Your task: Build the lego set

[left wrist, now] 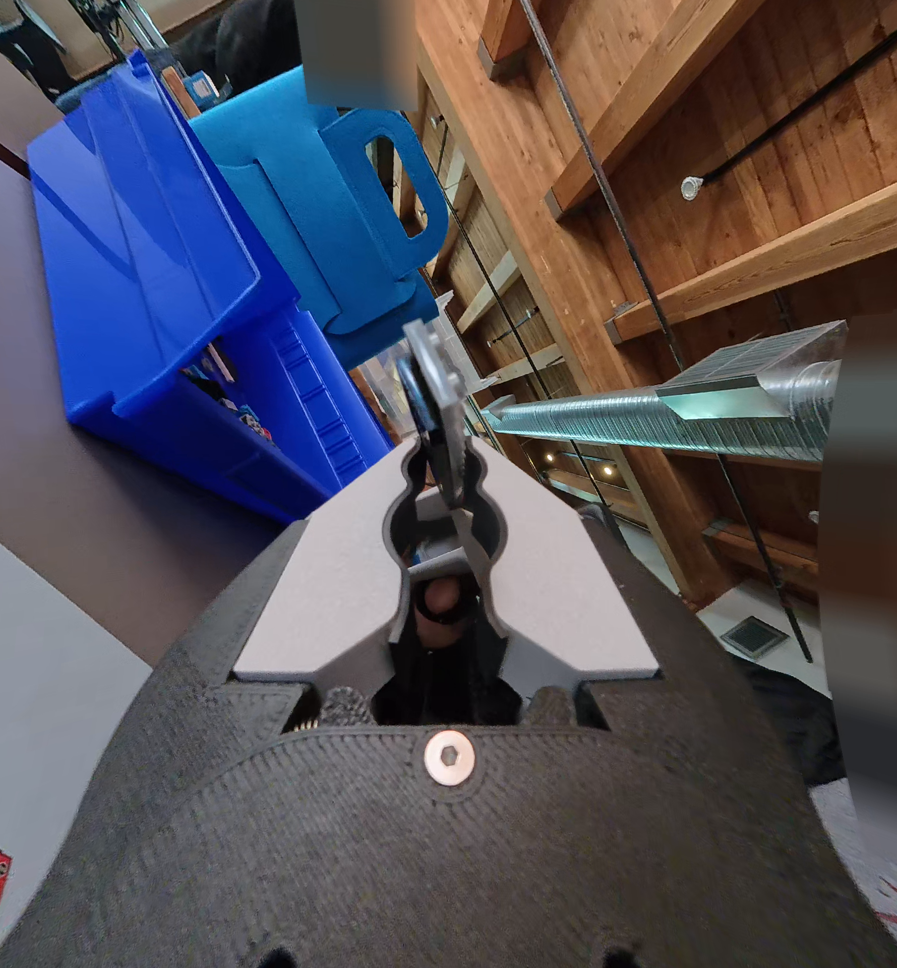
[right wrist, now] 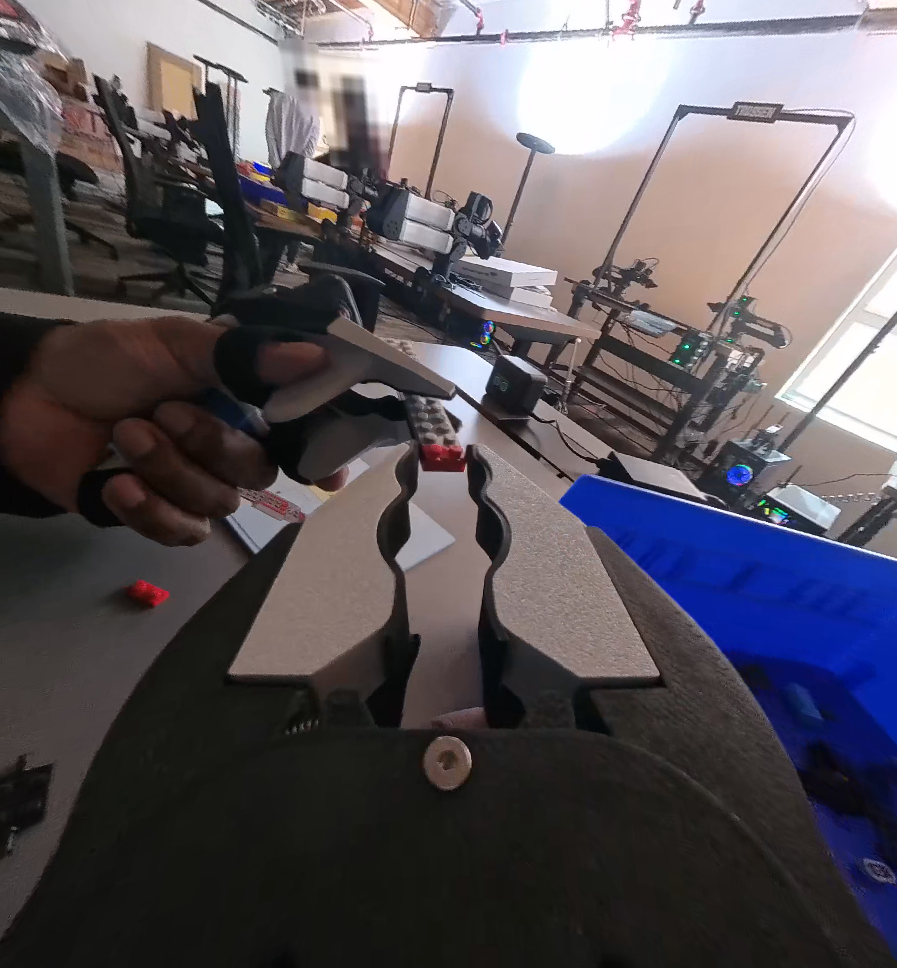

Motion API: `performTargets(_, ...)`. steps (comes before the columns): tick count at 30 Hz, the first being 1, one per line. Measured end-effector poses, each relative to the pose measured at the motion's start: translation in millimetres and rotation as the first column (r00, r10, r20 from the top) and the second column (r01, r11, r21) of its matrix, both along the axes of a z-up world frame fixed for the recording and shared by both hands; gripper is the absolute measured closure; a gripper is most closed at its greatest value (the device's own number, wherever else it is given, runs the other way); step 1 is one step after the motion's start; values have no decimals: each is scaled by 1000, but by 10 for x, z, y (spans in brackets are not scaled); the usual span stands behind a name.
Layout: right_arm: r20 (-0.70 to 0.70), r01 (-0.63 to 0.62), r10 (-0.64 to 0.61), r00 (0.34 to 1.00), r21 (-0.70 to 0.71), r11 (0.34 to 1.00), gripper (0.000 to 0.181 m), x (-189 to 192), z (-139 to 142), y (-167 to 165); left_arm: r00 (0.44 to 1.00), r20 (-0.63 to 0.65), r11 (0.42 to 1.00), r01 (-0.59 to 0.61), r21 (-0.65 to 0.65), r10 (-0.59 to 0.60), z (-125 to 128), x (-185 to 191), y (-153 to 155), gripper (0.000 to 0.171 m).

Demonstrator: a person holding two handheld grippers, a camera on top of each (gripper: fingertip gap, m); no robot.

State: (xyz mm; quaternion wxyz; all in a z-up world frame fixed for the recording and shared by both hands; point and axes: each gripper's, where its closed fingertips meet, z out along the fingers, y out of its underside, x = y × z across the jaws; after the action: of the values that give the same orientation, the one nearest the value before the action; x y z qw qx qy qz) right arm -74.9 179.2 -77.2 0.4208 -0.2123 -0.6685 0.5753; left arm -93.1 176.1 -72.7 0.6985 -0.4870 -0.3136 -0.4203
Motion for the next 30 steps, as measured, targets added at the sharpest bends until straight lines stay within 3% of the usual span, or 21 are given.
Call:
performTargets(8, 21, -8, 8, 1000, 23, 1000, 160, 21, -51, 27, 992, 50, 991, 121, -52, -119, -91, 96, 60, 161)
performTargets(12, 153, -49, 46, 987, 17, 999, 147, 56, -150, 5, 997, 42, 996, 72, -56, -70, -113, 13, 24, 164)
performTargets(15, 306, -182, 159, 939, 51, 982, 146, 257, -321, -61, 1000, 10, 998, 8, -65, -7, -117, -98, -38, 164)
performTargets(18, 486, -446, 343, 804, 112, 888, 146, 703, -592, -199, 1000, -16, 997, -26, -77, 24, -121, -151, -69, 164)
performTargets(22, 632, -630, 407, 659, 169, 758, 140, 1143, -943, -276, 999, -24, 995, -40, -92, 38, -142, -153, -62, 164)
performTargets(27, 674, -706, 428, 602, 199, 679, 128, 1348, -1147, -399, 999, -33, 993, -31, -111, 28, -173, -96, -15, 164)
performTargets(30, 670, -693, 388, 633, 267, 669, 128, 1312, -1260, -404, 999, -42, 993, -19, -115, 14, -172, -43, 17, 164)
